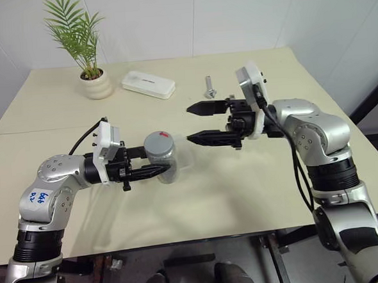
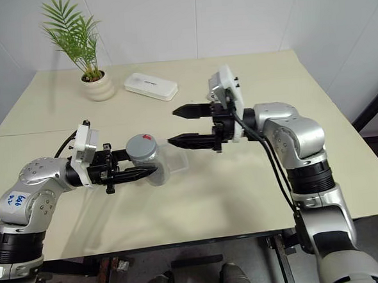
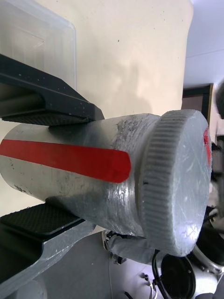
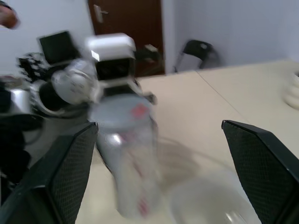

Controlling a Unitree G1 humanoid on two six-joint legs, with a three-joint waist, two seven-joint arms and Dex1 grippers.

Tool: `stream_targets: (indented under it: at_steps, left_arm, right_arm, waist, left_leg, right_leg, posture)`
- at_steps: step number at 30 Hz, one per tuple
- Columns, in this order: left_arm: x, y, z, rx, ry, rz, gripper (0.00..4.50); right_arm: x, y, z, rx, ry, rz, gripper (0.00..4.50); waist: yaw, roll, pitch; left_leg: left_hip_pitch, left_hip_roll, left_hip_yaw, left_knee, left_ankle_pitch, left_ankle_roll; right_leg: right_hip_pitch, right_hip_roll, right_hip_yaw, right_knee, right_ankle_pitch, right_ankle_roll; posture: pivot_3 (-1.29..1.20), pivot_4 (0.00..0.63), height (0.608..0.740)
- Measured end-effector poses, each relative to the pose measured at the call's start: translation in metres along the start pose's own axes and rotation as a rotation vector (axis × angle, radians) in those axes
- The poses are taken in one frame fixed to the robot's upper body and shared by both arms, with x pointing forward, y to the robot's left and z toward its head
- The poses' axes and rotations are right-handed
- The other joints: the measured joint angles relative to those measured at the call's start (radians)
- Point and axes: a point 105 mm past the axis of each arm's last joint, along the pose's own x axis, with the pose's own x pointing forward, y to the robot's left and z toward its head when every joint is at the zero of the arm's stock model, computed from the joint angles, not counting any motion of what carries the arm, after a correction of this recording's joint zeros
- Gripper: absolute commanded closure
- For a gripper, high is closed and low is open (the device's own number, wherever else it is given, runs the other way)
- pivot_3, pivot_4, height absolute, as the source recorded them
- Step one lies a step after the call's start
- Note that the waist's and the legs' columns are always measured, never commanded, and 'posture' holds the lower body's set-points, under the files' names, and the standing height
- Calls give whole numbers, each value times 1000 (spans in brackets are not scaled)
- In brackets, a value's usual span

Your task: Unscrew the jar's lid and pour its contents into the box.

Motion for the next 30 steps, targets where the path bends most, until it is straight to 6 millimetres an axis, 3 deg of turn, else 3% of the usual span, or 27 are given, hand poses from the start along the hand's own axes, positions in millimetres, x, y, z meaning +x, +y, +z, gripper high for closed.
stream_targets:
  at_steps: [4, 14, 23, 30]
  left_arm:
    - [0, 0, 0, 0, 1, 1, 2641]
    - [1, 0, -2, -7, 5, 4, 2641]
    - [1, 1, -2, -11, 6, 6, 2641]
    - [1, 1, -2, -11, 6, 13, 2641]
  right_arm:
    - [21, 11, -3, 13, 12, 26, 41]
    - [54, 1, -15, -78, 99, -55, 41]
    - [54, 0, -18, -83, 100, -47, 41]
    - [43, -2, -17, -66, 108, -37, 41]
  waist:
    - [3, 0, 0]
    - [2, 0, 0]
    - [2, 0, 0]
    - [2, 0, 0]
  left_leg:
    - [0, 0, 0, 1, 0, 0]
    - [-1, 0, 0, 1, 0, 0]
    - [-1, 0, 0, 1, 0, 0]
    - [0, 0, 0, 1, 0, 0]
  right_leg:
    - [0, 0, 0, 0, 0, 0]
    - [-1, 0, 0, 1, 0, 0]
    - [-1, 0, 0, 1, 0, 0]
    - [-1, 0, 0, 1, 0, 0]
  posture:
    - [0, 150, 740]
    - [0, 150, 740]
    - [0, 150, 740]
    - [0, 150, 740]
